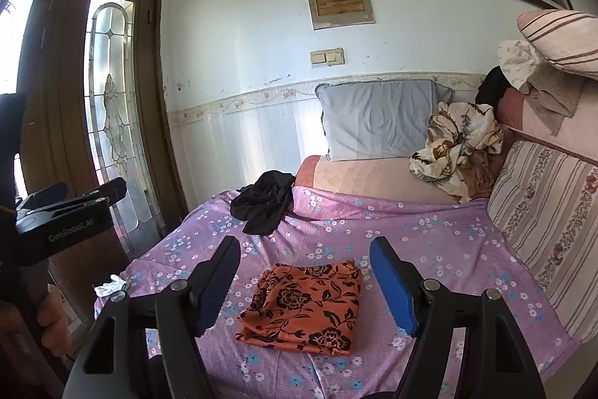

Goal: Fold small clothes

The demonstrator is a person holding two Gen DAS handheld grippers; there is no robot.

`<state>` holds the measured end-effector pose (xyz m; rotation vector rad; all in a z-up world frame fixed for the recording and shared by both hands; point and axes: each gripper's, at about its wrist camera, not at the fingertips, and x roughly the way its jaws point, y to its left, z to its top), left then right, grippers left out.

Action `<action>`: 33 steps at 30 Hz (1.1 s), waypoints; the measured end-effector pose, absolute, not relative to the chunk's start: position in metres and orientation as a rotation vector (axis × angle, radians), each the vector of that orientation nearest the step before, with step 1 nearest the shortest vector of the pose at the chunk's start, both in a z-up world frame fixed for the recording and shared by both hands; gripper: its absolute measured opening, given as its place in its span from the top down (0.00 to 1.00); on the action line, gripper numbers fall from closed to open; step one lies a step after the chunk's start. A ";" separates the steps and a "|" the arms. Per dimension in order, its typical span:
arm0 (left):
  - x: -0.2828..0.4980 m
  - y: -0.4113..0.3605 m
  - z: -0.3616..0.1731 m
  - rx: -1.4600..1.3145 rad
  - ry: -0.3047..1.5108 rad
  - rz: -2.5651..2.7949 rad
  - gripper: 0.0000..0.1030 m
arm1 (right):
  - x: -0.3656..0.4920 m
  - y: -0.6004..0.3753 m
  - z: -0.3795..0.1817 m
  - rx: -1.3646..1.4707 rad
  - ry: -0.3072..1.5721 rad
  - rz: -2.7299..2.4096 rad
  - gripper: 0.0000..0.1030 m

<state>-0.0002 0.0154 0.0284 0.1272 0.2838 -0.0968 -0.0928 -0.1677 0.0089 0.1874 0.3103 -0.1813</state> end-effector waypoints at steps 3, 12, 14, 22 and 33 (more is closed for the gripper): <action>-0.003 0.018 0.030 0.120 0.285 -0.098 0.00 | -0.095 -0.169 0.010 0.197 0.306 -0.178 0.27; -0.006 0.017 0.032 0.120 0.286 -0.116 0.00 | -0.092 -0.164 0.009 0.180 0.312 -0.175 0.27; -0.006 0.017 0.033 0.120 0.286 -0.118 0.00 | -0.091 -0.163 0.009 0.176 0.312 -0.177 0.27; -0.013 0.022 0.040 0.104 0.271 -0.127 0.00 | -0.100 -0.162 0.020 0.190 0.270 -0.188 0.27; -0.013 0.022 0.043 0.107 0.266 -0.129 0.00 | -0.098 -0.166 0.022 0.209 0.267 -0.185 0.26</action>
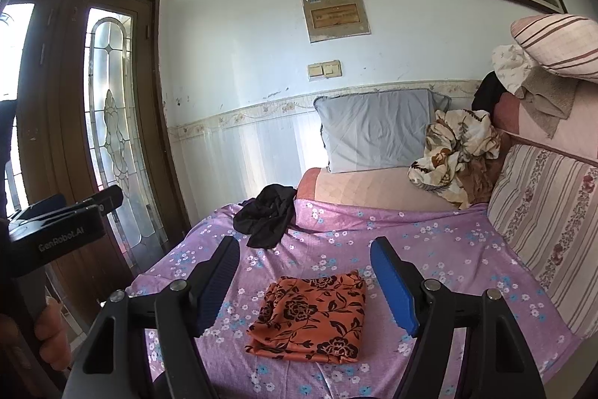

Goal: Fold small clothes

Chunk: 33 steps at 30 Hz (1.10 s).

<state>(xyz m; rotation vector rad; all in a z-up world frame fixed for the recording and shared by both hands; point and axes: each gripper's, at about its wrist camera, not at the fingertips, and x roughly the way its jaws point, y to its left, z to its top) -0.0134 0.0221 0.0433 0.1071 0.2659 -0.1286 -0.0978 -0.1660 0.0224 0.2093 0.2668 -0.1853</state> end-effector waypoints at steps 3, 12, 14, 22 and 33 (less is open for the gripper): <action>-0.008 0.020 0.044 0.120 0.270 -0.129 0.00 | -0.092 -0.166 0.022 0.218 0.271 -0.173 0.26; 0.018 0.014 0.040 0.110 0.300 -0.106 0.00 | -0.057 -0.167 0.017 0.221 0.298 -0.118 0.26; 0.023 0.011 0.037 0.116 0.306 -0.106 0.00 | -0.049 -0.168 0.013 0.232 0.307 -0.107 0.26; 0.041 0.004 0.029 0.128 0.322 -0.125 0.00 | -0.027 -0.167 0.002 0.234 0.344 -0.087 0.26; 0.055 0.009 0.020 0.106 0.345 -0.123 0.00 | -0.014 -0.164 -0.009 0.201 0.378 -0.123 0.26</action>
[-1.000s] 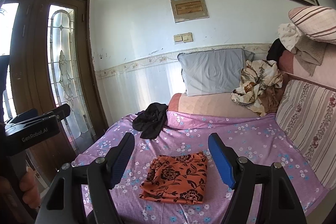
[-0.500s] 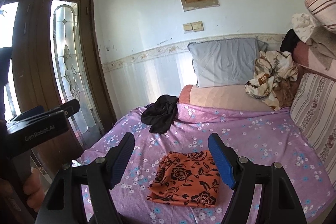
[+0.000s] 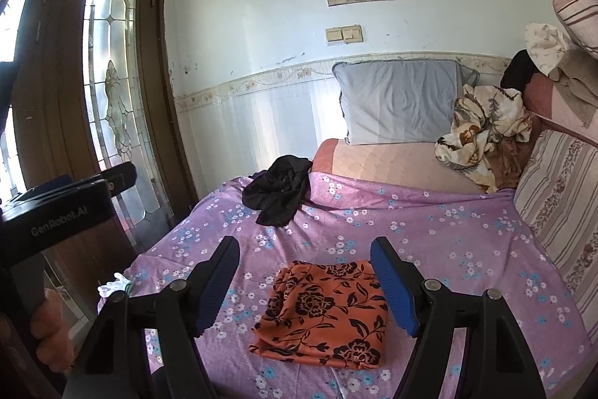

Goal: Fold small clothes

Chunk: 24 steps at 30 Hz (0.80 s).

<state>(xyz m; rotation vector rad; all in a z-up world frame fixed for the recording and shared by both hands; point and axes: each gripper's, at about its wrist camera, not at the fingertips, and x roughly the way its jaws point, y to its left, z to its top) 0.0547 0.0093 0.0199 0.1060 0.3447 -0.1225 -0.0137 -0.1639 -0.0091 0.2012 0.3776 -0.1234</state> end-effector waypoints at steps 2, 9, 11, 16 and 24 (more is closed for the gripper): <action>0.056 0.011 0.019 0.104 0.347 -0.121 0.00 | -0.014 -0.165 -0.009 0.204 0.377 -0.132 0.26; 0.063 0.015 0.017 0.099 0.359 -0.124 0.00 | -0.014 -0.165 -0.008 0.202 0.376 -0.140 0.26; 0.064 0.015 0.016 0.099 0.360 -0.125 0.00 | -0.012 -0.164 -0.008 0.194 0.380 -0.141 0.26; 0.069 0.018 0.011 0.091 0.370 -0.123 0.00 | -0.009 -0.162 -0.010 0.191 0.385 -0.145 0.26; 0.078 0.020 0.006 0.082 0.383 -0.117 0.00 | 0.001 -0.158 -0.015 0.186 0.405 -0.143 0.26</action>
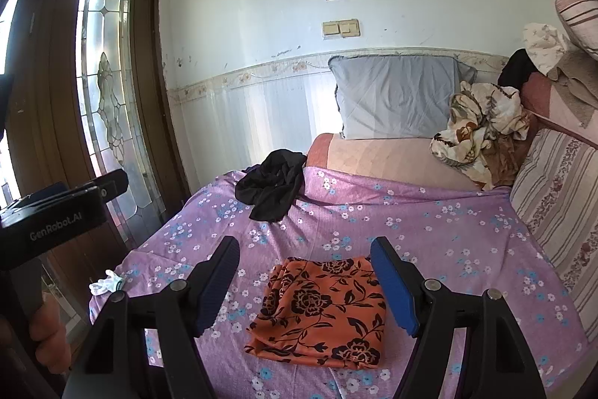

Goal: Fold small clothes

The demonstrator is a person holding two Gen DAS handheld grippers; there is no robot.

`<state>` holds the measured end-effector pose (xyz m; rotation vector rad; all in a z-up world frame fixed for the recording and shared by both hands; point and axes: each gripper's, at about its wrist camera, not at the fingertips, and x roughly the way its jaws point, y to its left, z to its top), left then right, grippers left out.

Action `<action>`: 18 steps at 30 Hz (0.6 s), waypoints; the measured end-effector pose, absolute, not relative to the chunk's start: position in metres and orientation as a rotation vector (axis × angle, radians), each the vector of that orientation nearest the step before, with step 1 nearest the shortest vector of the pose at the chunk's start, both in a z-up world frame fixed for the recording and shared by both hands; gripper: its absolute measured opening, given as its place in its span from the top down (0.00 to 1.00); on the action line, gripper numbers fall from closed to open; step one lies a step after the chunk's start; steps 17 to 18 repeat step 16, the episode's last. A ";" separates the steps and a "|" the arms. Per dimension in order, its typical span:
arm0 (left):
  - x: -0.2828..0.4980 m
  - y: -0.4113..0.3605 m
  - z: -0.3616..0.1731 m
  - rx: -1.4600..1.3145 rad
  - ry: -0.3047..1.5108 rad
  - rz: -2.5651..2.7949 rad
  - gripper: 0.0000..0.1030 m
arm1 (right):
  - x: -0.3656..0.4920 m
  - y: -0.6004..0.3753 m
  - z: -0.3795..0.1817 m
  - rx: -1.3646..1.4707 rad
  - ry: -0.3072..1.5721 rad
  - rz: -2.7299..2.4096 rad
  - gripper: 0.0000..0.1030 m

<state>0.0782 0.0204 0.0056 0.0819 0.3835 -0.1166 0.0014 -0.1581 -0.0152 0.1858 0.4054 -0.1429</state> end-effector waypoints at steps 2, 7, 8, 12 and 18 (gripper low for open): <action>0.081 0.019 0.003 0.084 0.392 -0.117 0.00 | 0.005 -0.157 -0.018 0.185 0.414 -0.141 0.26; 0.088 0.013 -0.003 0.096 0.415 -0.119 0.00 | 0.013 -0.158 -0.024 0.188 0.430 -0.139 0.26; 0.089 0.012 -0.004 0.099 0.416 -0.119 0.00 | 0.014 -0.159 -0.026 0.190 0.433 -0.139 0.26; 0.094 0.007 -0.007 0.103 0.416 -0.123 0.00 | 0.020 -0.163 -0.032 0.198 0.448 -0.143 0.26; 0.106 0.001 -0.013 0.104 0.405 -0.131 0.00 | 0.030 -0.172 -0.042 0.211 0.465 -0.157 0.26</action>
